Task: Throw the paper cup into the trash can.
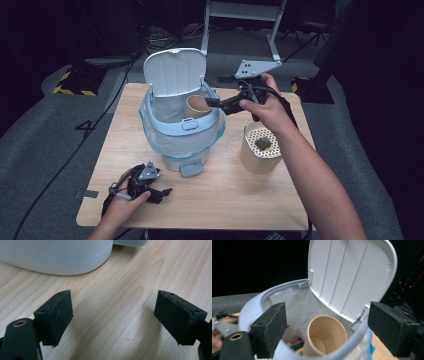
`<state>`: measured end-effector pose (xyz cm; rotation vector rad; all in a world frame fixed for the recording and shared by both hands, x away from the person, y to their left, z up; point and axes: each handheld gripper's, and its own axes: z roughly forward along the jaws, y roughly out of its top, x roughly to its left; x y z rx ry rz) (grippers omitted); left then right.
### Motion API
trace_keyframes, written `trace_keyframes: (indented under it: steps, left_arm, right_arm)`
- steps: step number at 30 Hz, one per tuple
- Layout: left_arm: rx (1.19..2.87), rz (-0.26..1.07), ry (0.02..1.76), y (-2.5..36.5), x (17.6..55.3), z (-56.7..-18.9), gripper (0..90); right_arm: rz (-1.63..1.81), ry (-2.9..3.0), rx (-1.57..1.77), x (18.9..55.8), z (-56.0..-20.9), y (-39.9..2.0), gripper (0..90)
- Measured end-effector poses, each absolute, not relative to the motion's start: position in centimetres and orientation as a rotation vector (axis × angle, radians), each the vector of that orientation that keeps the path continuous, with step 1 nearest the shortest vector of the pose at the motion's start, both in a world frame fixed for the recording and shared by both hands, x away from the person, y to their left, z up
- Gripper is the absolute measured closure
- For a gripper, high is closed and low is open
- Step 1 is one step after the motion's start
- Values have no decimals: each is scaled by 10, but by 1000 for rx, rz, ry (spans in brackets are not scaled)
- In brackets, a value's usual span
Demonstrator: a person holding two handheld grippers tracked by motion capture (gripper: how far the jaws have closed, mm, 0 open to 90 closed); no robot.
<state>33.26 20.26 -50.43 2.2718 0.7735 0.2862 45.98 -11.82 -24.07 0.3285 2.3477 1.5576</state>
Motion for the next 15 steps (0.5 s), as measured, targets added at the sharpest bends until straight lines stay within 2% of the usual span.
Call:
trace_keyframes:
  steps: [15]
  left_arm:
    - [2258, 301, 820, 220, 334, -505, 152]
  right_arm:
    - [1493, 2334, 421, 427, -243, -200, 188]
